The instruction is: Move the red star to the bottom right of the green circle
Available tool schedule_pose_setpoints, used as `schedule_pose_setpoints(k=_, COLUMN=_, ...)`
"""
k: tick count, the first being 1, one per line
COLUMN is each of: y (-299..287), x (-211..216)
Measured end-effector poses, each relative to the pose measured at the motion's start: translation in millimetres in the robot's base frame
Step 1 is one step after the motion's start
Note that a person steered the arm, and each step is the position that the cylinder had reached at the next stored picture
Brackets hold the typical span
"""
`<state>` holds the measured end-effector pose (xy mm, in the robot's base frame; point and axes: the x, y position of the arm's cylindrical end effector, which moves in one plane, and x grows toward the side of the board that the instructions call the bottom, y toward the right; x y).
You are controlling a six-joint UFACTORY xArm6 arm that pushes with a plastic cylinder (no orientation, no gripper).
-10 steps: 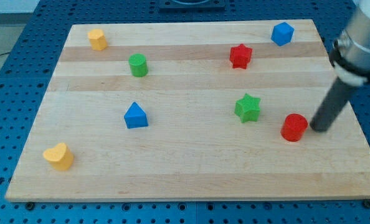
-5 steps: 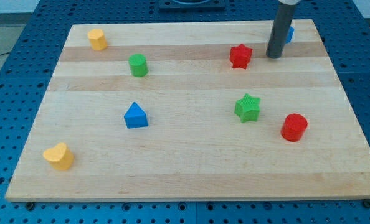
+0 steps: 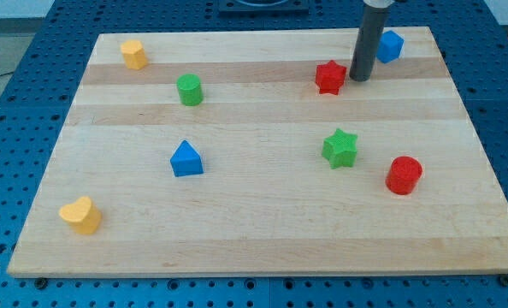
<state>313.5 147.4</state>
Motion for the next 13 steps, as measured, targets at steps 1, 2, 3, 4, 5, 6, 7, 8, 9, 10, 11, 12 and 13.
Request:
schedule_pose_setpoints(k=1, y=-32, x=10)
schedule_pose_setpoints(k=2, y=-55, x=10)
schedule_pose_setpoints(k=3, y=-55, x=10)
schedule_pose_setpoints(k=4, y=-56, x=7)
schedule_pose_setpoints(k=5, y=-69, x=6)
schedule_pose_setpoints(k=6, y=-73, x=6)
schedule_pose_setpoints(k=7, y=-73, x=3)
schedule_pose_setpoints(k=8, y=-73, x=1)
schedule_pose_setpoints(k=9, y=-76, x=4)
schedule_pose_setpoints(k=10, y=-110, x=4)
schedule_pose_setpoints(k=11, y=-129, x=20)
schedule_pose_setpoints(k=12, y=-129, x=50)
schedule_pose_setpoints(k=13, y=-147, x=74)
